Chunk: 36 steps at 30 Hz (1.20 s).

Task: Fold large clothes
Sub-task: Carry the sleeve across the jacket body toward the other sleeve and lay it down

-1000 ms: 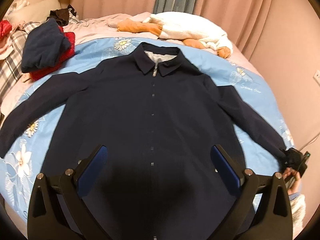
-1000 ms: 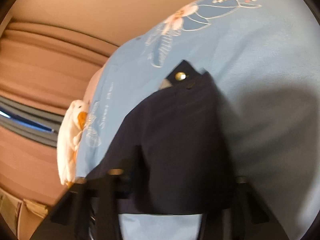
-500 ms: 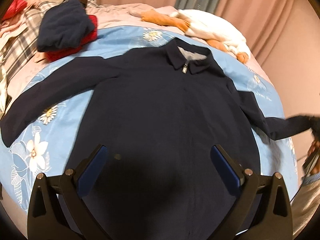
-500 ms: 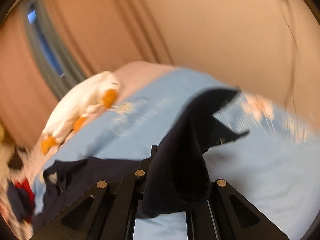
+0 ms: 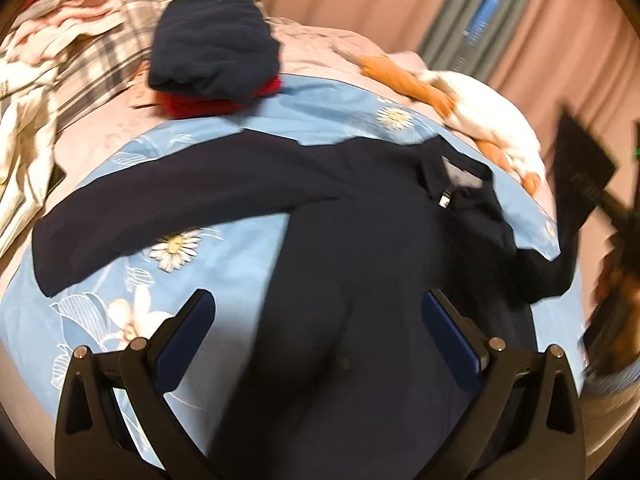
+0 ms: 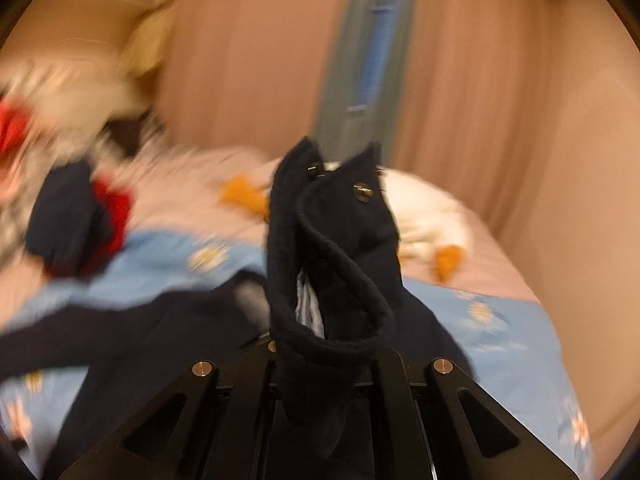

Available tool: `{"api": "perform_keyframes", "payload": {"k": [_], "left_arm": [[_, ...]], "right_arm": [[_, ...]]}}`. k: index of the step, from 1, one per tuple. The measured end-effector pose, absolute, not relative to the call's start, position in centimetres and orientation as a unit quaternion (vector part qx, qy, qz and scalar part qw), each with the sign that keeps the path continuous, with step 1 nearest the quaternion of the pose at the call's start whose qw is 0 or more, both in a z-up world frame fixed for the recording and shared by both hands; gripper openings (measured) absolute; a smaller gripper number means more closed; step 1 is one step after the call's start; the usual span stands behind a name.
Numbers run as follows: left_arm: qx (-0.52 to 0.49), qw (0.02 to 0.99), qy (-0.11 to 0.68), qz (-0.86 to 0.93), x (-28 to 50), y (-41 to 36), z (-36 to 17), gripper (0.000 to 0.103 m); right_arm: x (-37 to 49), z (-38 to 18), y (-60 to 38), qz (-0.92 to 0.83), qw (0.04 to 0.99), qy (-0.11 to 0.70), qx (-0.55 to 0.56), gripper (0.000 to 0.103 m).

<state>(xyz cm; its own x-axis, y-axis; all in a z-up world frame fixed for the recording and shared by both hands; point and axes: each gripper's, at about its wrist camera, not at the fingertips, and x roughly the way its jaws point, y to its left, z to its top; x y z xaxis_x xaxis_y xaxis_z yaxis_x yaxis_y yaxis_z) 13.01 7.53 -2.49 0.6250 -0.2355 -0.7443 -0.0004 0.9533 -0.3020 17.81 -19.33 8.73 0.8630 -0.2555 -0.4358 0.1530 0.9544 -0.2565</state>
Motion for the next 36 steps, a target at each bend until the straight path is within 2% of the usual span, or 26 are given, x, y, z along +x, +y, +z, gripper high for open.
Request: {"api": "perform_keyframes", "payload": {"k": [3, 8, 12, 15, 17, 18, 22, 24, 26, 28, 32, 36], "left_arm": [[-0.141, 0.888, 0.433, -0.053, 13.8, 8.9, -3.3, 0.103], [-0.136, 0.884, 0.444, -0.052, 15.1, 9.4, -4.4, 0.103], [-0.144, 0.887, 0.435, -0.056, 16.1, 9.5, -4.5, 0.103], [-0.15, 0.888, 0.431, -0.059, 17.1, 9.2, -4.7, 0.103], [-0.152, 0.885, 0.433, -0.075, 17.9, 8.5, -4.7, 0.103], [-0.154, 0.883, 0.435, -0.085, 18.3, 8.2, -4.7, 0.103], [-0.162, 0.873, 0.441, -0.133, 20.3, 6.3, -4.5, 0.103], [-0.163, 0.87, 0.439, -0.151, 21.1, 5.3, -4.3, 0.103], [-0.17, 0.863, 0.443, -0.174, 22.2, 3.8, -4.2, 0.103], [-0.187, 0.85, 0.45, -0.201, 23.4, 2.2, -4.4, 0.103], [-0.202, 0.824, 0.463, -0.258, 25.6, -1.7, -5.4, 0.103], [-0.242, 0.785, 0.486, -0.298, 28.3, -5.1, -8.2, 0.103]], "right_arm": [[20.6, 3.1, -13.9, -0.07, 0.938, 0.287, -0.179, 0.007], [23.7, -4.9, -9.9, -0.041, 0.898, 0.366, -0.241, 0.007], [22.5, -8.1, -8.7, 0.001, 0.878, 0.41, -0.246, 0.007], [22.5, -8.9, -9.7, 0.045, 0.879, 0.433, -0.193, 0.026], [22.7, -9.5, -9.7, 0.071, 0.882, 0.441, -0.152, 0.049], [22.2, -8.7, -10.6, 0.094, 0.883, 0.445, -0.117, 0.053], [18.9, -4.8, -14.6, 0.158, 0.889, 0.429, -0.042, 0.055], [16.8, -2.1, -18.9, 0.18, 0.898, 0.402, 0.021, 0.059], [15.4, 0.1, -24.6, 0.154, 0.911, 0.372, 0.089, 0.068], [14.7, 1.2, -29.9, 0.101, 0.918, 0.355, 0.145, 0.068], [14.5, 0.4, -39.1, -0.025, 0.898, 0.364, 0.246, 0.068], [16.7, -2.1, -43.0, -0.095, 0.873, 0.381, 0.29, 0.068]]}}
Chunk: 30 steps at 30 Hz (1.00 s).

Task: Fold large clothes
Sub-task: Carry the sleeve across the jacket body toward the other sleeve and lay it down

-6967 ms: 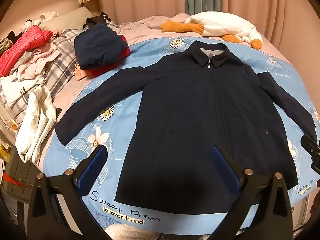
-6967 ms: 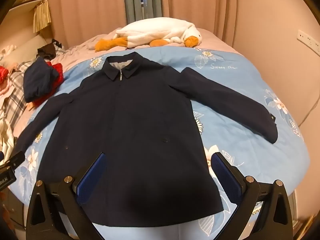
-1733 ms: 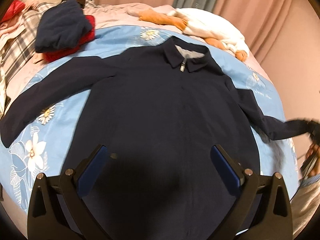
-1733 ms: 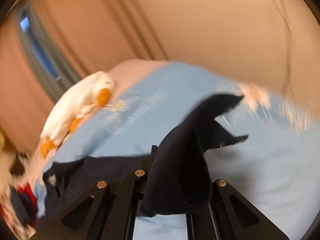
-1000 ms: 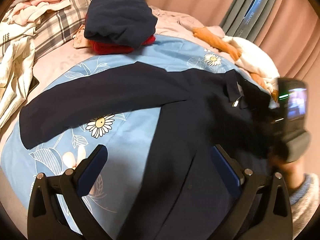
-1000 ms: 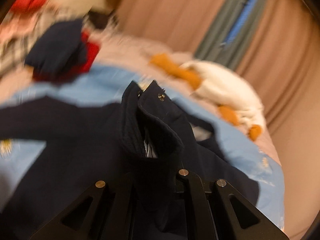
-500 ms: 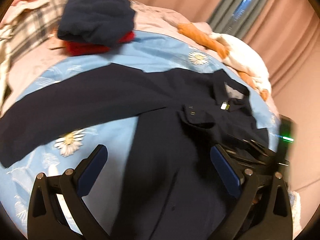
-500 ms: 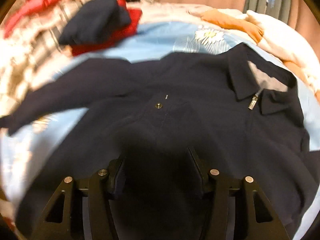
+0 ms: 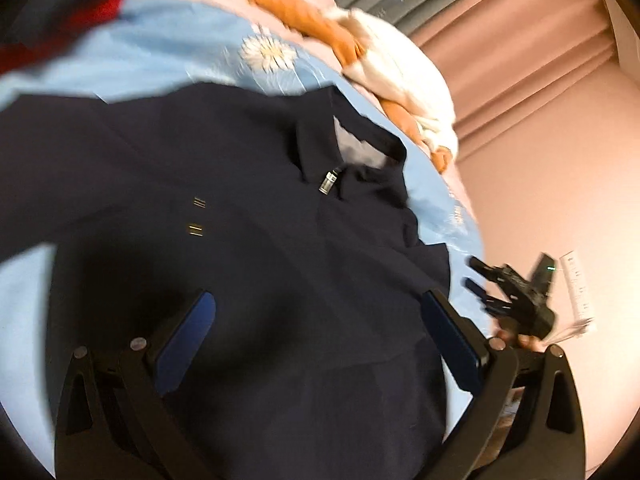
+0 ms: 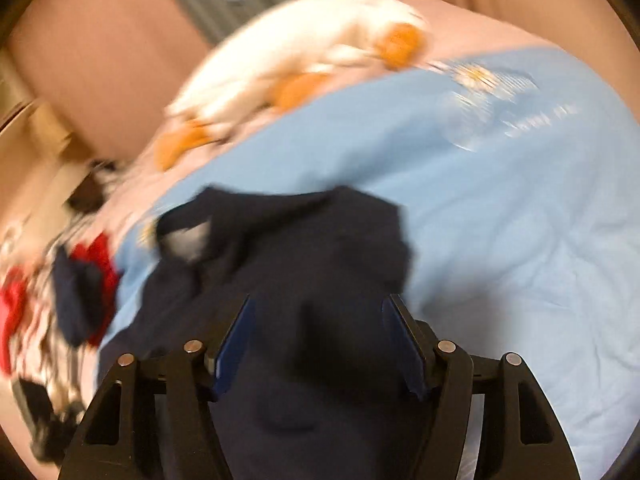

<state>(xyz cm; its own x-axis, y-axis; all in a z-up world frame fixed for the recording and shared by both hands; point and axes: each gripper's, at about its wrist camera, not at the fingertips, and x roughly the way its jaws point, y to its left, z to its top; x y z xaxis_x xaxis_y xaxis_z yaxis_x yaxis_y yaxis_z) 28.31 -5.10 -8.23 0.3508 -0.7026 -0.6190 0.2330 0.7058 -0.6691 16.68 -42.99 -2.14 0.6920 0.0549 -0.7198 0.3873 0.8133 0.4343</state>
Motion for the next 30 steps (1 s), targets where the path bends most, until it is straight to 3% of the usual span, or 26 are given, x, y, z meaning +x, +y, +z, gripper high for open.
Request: {"api": "perform_keyframes", "payload": {"k": [5, 10, 13, 16, 17, 25, 30], "left_arm": [[-0.197, 0.797, 0.492, -0.288, 29.8, -7.8, -9.8, 0.103], [-0.162, 0.805, 0.501, -0.272, 30.8, -8.3, -12.0, 0.103], [-0.143, 0.813, 0.503, -0.255, 31.0, -7.7, -13.0, 0.103], [-0.141, 0.817, 0.5, -0.248, 31.2, -7.3, -13.3, 0.103], [-0.142, 0.818, 0.501, -0.246, 31.3, -7.2, -13.4, 0.103], [-0.089, 0.825, 0.51, -0.226, 31.5, -9.6, -14.3, 0.103], [-0.027, 0.843, 0.495, -0.211, 31.2, -11.7, -14.9, 0.103]], "right_arm": [[20.7, -4.9, -43.6, -0.097, 0.857, 0.403, 0.306, 0.068], [22.7, -8.4, -45.7, -0.092, 0.822, 0.402, 0.391, 0.067], [22.5, -9.8, -46.4, -0.077, 0.806, 0.405, 0.425, 0.047], [22.2, -9.5, -46.5, -0.062, 0.811, 0.406, 0.417, 0.008], [22.3, -9.4, -46.4, -0.068, 0.813, 0.412, 0.405, 0.006], [21.5, -3.7, -45.8, -0.16, 0.884, 0.37, 0.236, 0.003], [22.7, -5.6, -47.3, -0.198, 0.866, 0.415, 0.195, 0.004]]}}
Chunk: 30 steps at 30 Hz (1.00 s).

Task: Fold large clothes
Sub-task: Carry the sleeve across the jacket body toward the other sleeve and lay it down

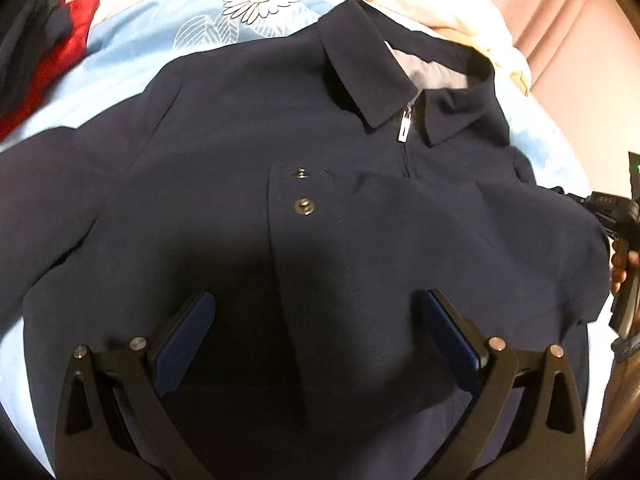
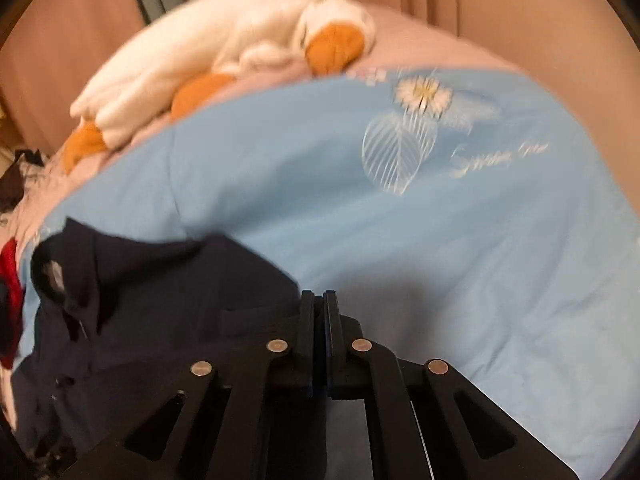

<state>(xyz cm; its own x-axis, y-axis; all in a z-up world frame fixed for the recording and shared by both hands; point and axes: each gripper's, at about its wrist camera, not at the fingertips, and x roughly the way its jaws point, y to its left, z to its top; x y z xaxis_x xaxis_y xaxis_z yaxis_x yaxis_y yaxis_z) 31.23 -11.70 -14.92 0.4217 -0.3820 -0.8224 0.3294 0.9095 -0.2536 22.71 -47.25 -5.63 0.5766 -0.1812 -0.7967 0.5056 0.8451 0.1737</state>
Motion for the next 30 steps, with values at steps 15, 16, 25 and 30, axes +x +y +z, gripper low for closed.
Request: {"api": "perform_keyframes", "payload": {"k": [15, 16, 25, 30], "left_arm": [[-0.233, 0.777, 0.516, -0.276, 29.9, -3.5, -13.7, 0.103], [-0.252, 0.768, 0.517, -0.282, 29.6, -3.2, -14.0, 0.103], [-0.303, 0.701, 0.551, -0.336, 29.1, -7.5, -16.0, 0.103], [-0.318, 0.707, 0.542, -0.325, 30.2, -9.5, -16.0, 0.094]], "right_arm": [[10.6, -5.0, -42.0, -0.057, 0.919, 0.366, 0.134, 0.053], [10.2, -5.6, -42.0, -0.051, 0.918, 0.368, 0.14, 0.053], [10.0, -8.0, -40.6, -0.038, 0.913, 0.379, 0.148, 0.053], [10.3, -8.3, -40.1, -0.044, 0.916, 0.373, 0.139, 0.053]]}}
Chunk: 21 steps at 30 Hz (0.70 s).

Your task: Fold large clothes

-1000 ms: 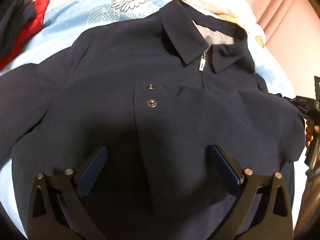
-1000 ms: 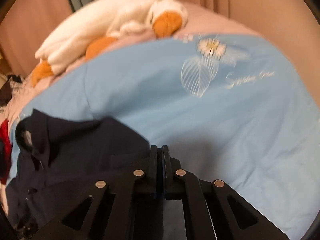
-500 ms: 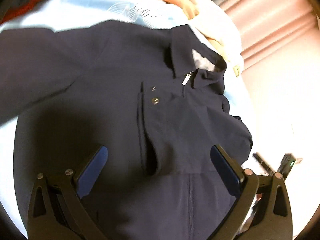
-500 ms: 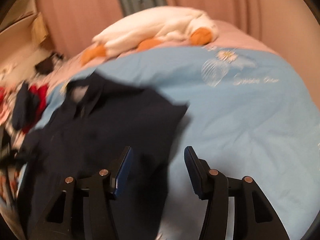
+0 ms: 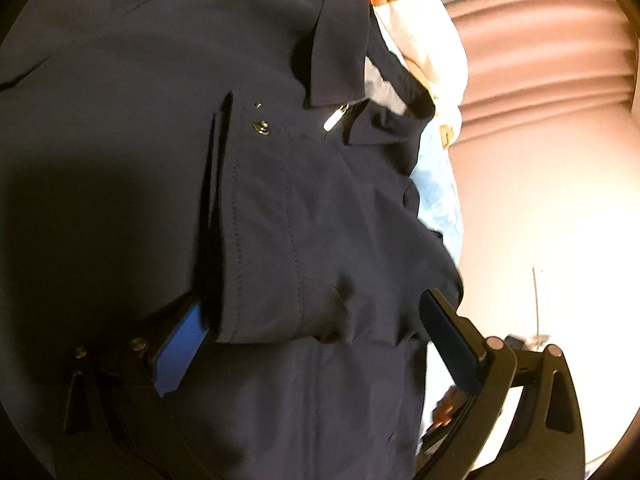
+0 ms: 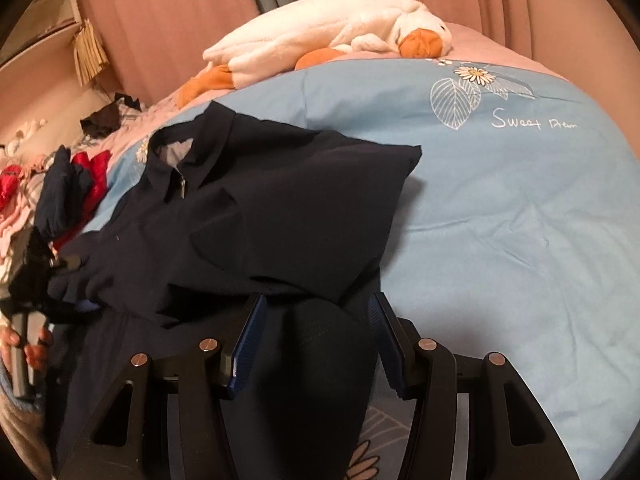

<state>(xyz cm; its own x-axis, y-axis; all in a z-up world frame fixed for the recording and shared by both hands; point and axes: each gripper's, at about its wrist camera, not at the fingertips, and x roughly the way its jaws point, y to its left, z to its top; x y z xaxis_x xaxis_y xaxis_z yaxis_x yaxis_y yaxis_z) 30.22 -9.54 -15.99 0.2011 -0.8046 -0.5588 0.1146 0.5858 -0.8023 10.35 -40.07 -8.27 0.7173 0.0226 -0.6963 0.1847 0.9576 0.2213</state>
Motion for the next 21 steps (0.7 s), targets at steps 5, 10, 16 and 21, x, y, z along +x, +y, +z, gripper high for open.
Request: {"api": "perform_keyframes", "payload": {"k": [5, 10, 16, 21], "left_arm": [[-0.319, 0.711, 0.547, -0.306, 31.0, -10.8, -16.3, 0.038], [-0.321, 0.762, 0.479, -0.295, 30.7, -8.5, -13.0, 0.023], [-0.303, 0.795, 0.443, -0.283, 30.4, -5.8, -10.3, 0.022], [-0.313, 0.796, 0.441, -0.274, 30.5, -4.2, -10.3, 0.022]], "right_arm": [[11.3, -9.3, -38.9, -0.049, 0.915, 0.386, 0.105, 0.053], [12.1, -9.8, -38.2, -0.057, 0.916, 0.389, 0.08, 0.053], [14.2, -10.1, -37.2, -0.095, 0.911, 0.4, 0.024, 0.053], [14.4, -9.6, -36.7, -0.112, 0.92, 0.375, -0.009, 0.044]]}}
